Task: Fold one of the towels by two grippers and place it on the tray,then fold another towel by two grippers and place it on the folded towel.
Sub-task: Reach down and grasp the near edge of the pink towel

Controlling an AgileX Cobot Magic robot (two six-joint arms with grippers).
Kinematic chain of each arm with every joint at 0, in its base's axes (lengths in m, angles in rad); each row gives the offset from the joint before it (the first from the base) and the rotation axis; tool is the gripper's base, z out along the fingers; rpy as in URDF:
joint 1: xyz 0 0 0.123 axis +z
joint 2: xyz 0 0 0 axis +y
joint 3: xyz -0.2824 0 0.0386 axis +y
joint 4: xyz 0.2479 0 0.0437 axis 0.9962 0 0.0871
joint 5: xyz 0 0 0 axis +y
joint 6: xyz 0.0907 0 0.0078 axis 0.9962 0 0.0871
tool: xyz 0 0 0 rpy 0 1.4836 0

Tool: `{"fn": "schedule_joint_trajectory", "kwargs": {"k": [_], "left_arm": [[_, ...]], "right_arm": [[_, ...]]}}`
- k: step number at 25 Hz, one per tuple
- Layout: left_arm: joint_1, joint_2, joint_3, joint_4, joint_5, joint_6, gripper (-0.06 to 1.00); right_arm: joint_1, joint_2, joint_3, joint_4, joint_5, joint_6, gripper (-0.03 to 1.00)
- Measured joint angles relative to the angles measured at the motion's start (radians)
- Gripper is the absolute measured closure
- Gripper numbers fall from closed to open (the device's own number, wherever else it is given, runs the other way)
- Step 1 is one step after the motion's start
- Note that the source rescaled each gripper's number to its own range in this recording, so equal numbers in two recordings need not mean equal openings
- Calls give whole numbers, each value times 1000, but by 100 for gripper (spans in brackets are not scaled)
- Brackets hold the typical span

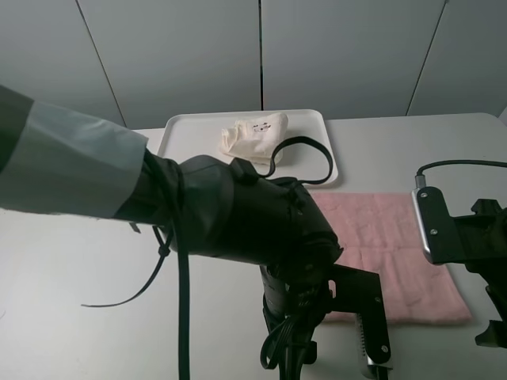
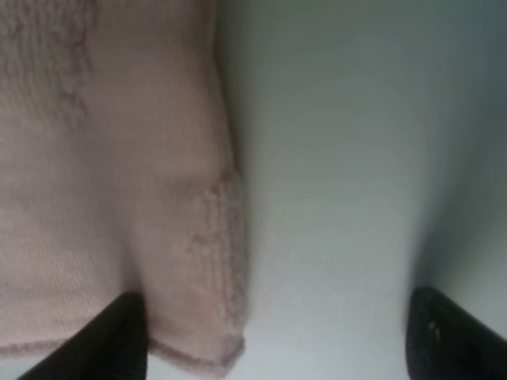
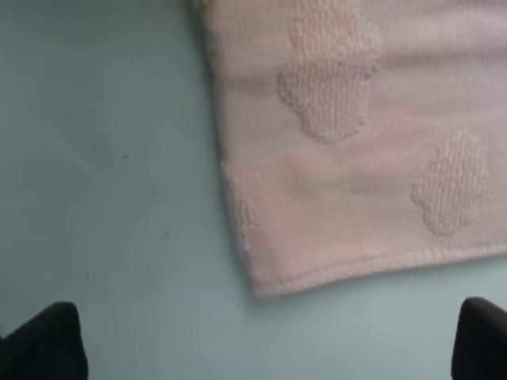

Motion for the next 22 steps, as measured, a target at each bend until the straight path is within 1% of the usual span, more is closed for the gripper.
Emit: {"fn": "schedule_joint_trajectory", "kwargs": {"k": [11, 16, 22], "left_arm": [[0, 0, 0, 0, 2, -13, 8], [0, 0, 0, 2, 2, -13, 8], [0, 0, 0, 7, 2, -13, 8]], "right_arm": [[0, 0, 93, 27, -99, -66, -3], [0, 0, 138, 29, -210, -81, -3], [0, 0, 165, 29, -241, -101, -3]]}}
